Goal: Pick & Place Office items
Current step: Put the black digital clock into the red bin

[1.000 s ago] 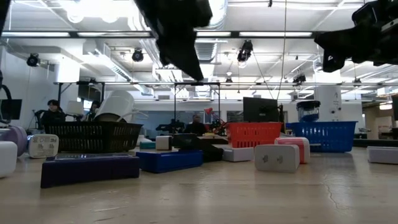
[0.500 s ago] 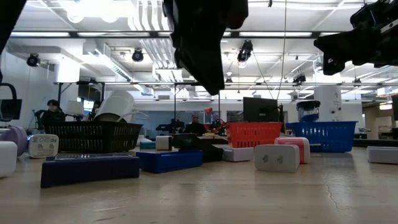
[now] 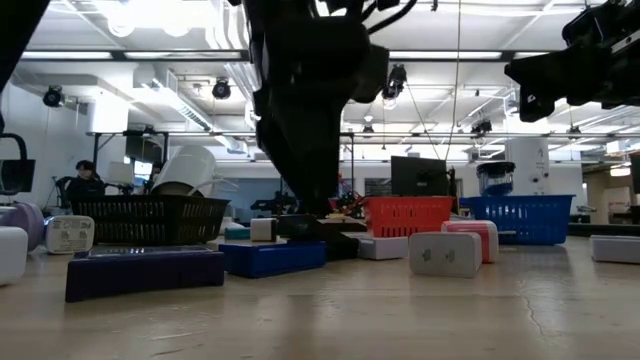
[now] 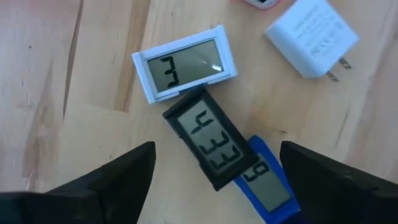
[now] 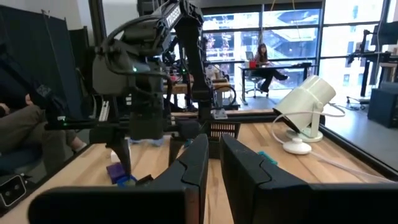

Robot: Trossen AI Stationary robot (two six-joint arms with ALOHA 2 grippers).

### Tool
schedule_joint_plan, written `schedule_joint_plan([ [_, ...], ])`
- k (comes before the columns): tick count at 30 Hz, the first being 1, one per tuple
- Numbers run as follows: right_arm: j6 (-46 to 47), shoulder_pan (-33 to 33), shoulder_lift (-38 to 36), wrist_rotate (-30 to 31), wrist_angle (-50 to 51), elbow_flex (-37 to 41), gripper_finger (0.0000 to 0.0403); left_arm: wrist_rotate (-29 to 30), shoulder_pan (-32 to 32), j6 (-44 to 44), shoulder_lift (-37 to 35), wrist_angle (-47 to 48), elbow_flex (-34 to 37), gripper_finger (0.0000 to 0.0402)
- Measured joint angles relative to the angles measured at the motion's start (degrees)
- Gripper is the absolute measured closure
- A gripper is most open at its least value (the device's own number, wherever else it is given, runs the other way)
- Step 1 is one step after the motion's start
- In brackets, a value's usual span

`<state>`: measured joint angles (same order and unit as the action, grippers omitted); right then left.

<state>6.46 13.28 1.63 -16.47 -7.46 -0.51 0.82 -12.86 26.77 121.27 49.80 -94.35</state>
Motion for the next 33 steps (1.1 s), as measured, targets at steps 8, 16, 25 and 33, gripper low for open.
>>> schedule_joint_plan([
  [8,0.0,0.0,0.0,0.1,0.0,0.0,0.0364,0.0,0.3,0.5,2.9,-1.2,0.3,0.0042],
  [16,0.0,0.0,0.1,0.1,0.5,0.0,0.0364,0.5,1.5,0.6,4.2,-2.2,2.2,0.0042],
  [25,-0.4,0.0,0.4,0.1,0.9,0.0,0.0364,0.9,2.1,-1.4,4.2,-2.4,2.8,0.0084],
  [33,-0.4,0.0,0.4,0.1,0.9,0.0,0.0364,1.3,2.2,-3.1,4.2,-4.0,3.5,0.0228],
])
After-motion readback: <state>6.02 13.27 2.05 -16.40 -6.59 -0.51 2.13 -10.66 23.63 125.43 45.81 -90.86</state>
